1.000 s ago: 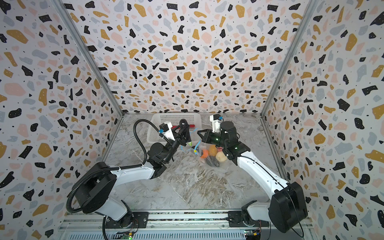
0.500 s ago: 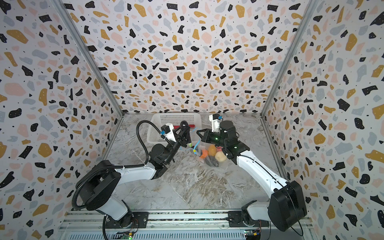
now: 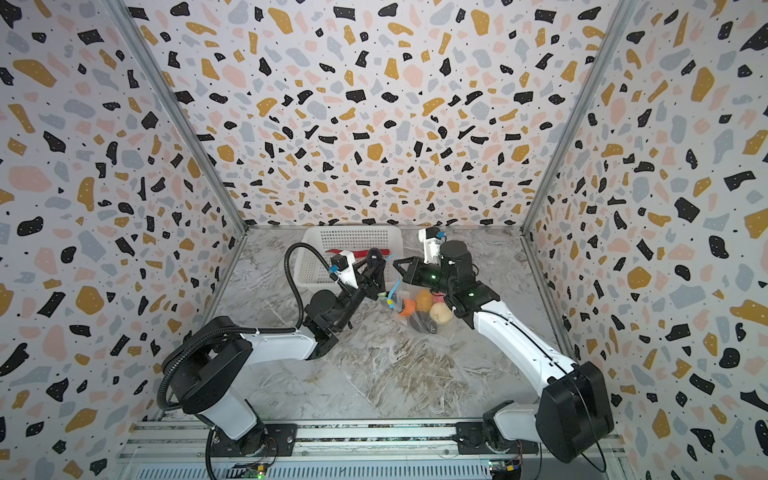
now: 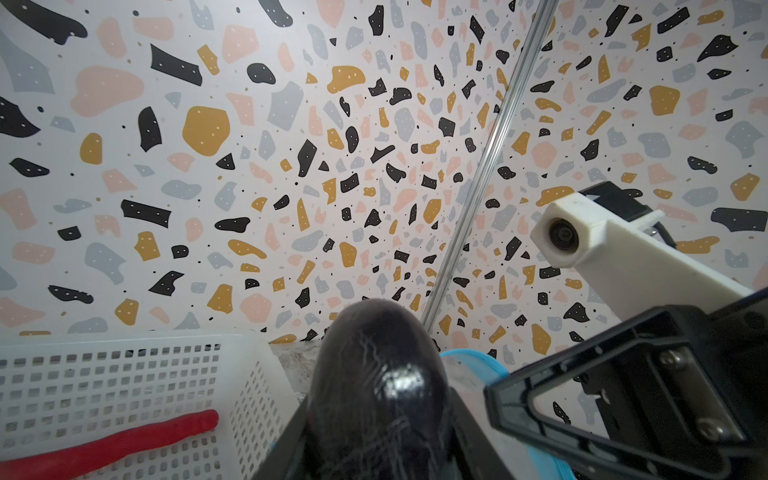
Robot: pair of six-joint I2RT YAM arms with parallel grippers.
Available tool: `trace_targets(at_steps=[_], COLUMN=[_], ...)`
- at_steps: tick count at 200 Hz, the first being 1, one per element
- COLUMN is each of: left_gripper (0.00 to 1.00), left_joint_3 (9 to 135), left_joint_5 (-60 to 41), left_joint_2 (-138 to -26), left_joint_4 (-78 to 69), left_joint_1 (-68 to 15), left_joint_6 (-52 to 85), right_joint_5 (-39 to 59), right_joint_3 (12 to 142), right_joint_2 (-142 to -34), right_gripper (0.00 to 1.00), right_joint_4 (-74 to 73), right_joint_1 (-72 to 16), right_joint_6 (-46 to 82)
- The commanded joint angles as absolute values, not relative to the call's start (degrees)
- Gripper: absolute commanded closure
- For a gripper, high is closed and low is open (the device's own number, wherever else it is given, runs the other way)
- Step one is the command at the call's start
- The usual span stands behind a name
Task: Place the food in the zip-top bag and seal the zipper
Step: 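Lift the eggplant with the left gripper and carry it toward the bag, then lower the eggplant with the left gripper into the bag opening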
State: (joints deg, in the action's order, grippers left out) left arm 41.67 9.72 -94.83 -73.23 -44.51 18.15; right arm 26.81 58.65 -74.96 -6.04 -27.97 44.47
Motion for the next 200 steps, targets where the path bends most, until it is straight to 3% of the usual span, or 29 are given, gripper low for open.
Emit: trace_targets(at_steps=[1,148,200], left_gripper=[0.80,0.64,0.44], left_joint_3=[41.1,41.7,43.0], left_joint_5=[9.1,5.4,5.3], left_joint_2=[-94.4,-90.1,-89.2], left_joint_4=[-74.2,-59.1,-54.8], left_joint_1=[-45.1,-47.3,-47.4], left_joint_6=[15.6,4.9,4.1], right_joint_5=[27.5,27.9,27.4], right_joint_3=[61.0,60.8,60.9], right_joint_2=[-73.1,-72.0,-70.9], right_gripper=[1.00,1.00,1.00], right_joint_4=[-8.7,-9.6,-9.0], right_joint_1=[-27.6,-27.2,-27.2], right_joint_6=[44.6,45.0,45.0])
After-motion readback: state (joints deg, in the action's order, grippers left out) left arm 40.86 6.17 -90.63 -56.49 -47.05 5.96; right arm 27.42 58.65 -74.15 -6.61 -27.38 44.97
